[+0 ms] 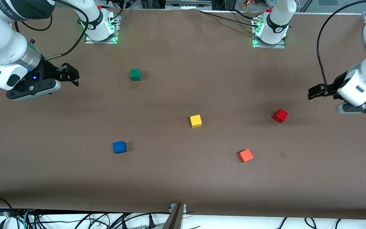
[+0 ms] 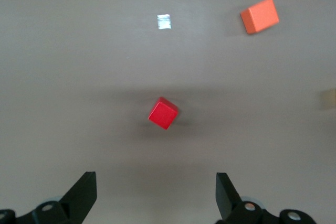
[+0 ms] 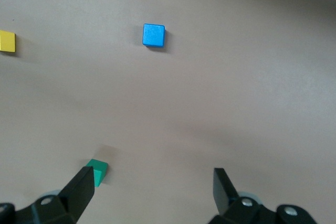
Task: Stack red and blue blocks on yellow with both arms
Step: 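Reach the left gripper down to the red cube and grasp it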
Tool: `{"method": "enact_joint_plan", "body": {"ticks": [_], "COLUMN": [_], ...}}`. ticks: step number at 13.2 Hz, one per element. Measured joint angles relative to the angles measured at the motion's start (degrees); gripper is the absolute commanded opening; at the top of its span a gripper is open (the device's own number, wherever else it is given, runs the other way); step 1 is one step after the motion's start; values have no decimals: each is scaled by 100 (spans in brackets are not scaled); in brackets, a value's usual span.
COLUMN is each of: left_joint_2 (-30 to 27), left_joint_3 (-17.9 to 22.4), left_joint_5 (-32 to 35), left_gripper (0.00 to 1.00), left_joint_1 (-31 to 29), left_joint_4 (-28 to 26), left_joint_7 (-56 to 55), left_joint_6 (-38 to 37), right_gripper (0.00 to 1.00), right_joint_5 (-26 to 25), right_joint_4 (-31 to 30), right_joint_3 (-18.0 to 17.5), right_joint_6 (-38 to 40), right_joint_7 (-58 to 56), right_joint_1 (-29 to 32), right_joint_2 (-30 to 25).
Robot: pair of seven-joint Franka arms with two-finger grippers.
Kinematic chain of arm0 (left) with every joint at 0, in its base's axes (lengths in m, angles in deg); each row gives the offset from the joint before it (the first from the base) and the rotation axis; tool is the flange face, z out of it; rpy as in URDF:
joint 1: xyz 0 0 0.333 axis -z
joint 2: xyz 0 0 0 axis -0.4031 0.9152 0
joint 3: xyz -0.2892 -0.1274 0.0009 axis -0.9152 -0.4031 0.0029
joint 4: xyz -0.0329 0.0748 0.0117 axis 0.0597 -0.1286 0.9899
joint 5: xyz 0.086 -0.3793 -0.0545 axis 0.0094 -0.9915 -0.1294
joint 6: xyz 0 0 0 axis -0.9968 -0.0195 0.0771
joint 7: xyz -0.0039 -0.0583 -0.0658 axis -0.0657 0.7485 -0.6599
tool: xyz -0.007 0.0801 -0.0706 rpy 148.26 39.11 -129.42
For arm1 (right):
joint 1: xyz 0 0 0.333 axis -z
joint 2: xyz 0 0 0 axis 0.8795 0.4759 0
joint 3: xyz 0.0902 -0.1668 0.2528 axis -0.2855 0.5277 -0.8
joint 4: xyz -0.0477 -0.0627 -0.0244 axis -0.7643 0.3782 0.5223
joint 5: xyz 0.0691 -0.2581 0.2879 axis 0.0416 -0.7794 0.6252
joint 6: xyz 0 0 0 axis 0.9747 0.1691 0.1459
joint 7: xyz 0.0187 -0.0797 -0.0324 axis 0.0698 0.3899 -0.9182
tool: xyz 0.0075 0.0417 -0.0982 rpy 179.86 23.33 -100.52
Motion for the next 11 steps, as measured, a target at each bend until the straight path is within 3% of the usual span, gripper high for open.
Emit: {"method": "enact_joint_plan", "body": {"ticks": [3,8,11], "left_joint_2": [275,550,690], "left_joint_3": [-18,-12,38], "left_joint_5": [-1,2,2], "left_gripper": [100,100,100], "left_joint_1": [164,254,194], "left_joint_4": [-778,-2825,-3132], "left_joint_7": [892,1739,2479], "left_joint_6": [1151,3894,4488], "right_gripper": [100,100,100], "right_joint_5": [0,0,0], "right_joint_4": [2,2,2], "right_joint_3": [24,150,168], "right_joint_6": [-18,-23,-23], "right_joint_7": [0,0,0], "right_joint_1": [11,51,58], "right_joint_2": [0,4,7]}}
